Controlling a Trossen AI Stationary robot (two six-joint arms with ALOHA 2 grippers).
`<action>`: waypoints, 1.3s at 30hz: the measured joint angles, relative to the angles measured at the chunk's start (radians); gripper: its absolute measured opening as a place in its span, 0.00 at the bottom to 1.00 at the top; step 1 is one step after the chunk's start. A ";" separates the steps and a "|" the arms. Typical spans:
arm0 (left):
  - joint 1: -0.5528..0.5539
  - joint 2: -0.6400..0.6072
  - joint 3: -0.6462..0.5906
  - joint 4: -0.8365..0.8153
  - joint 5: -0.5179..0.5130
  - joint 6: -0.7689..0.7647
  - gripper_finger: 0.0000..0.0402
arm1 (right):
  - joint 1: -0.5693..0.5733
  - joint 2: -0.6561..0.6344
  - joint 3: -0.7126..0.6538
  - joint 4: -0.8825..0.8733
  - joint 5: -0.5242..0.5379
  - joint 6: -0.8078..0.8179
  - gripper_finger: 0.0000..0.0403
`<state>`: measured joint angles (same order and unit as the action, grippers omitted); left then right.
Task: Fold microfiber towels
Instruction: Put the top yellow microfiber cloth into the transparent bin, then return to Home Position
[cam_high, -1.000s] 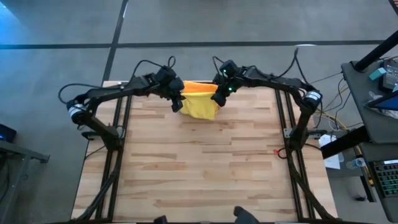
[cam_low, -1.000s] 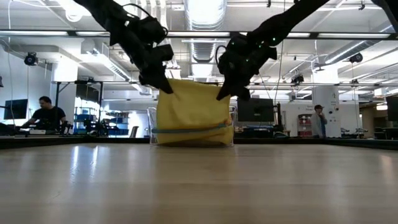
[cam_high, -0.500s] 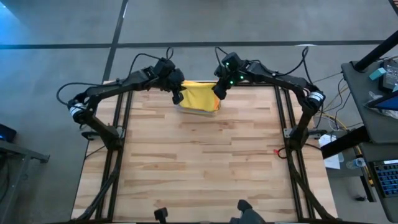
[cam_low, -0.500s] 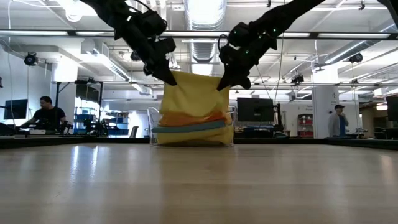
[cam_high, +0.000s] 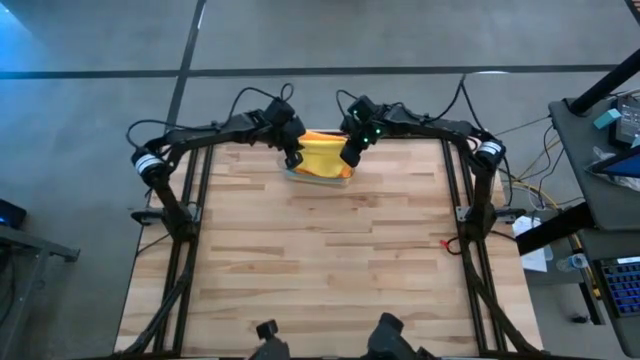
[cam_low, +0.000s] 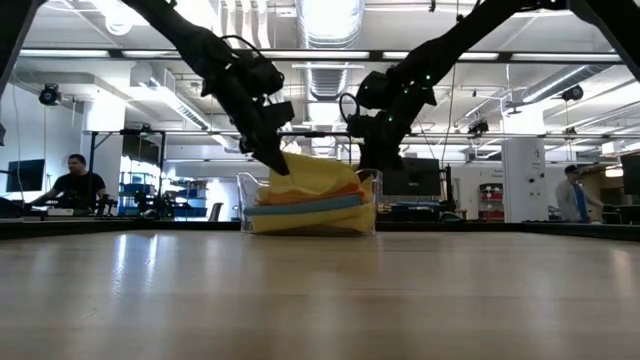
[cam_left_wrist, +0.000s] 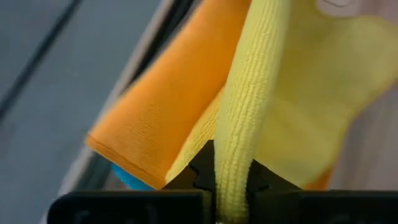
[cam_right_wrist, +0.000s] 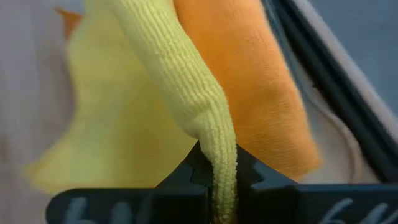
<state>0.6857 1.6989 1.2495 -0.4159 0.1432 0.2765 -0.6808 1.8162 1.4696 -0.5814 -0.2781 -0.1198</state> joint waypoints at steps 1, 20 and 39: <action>0.000 0.001 0.000 0.014 -0.021 0.005 0.00 | 0.000 0.001 0.001 0.003 0.024 -0.008 0.02; 0.002 -0.049 0.019 0.035 -0.206 0.073 0.48 | -0.002 -0.054 -0.001 -0.004 0.132 -0.076 0.44; -0.114 -0.560 -0.026 0.180 0.164 0.004 0.47 | 0.064 -0.549 -0.126 0.050 -0.051 -0.169 0.46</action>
<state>0.5713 1.1393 1.2239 -0.2357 0.3069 0.2806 -0.6166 1.2671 1.3438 -0.5318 -0.3295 -0.2884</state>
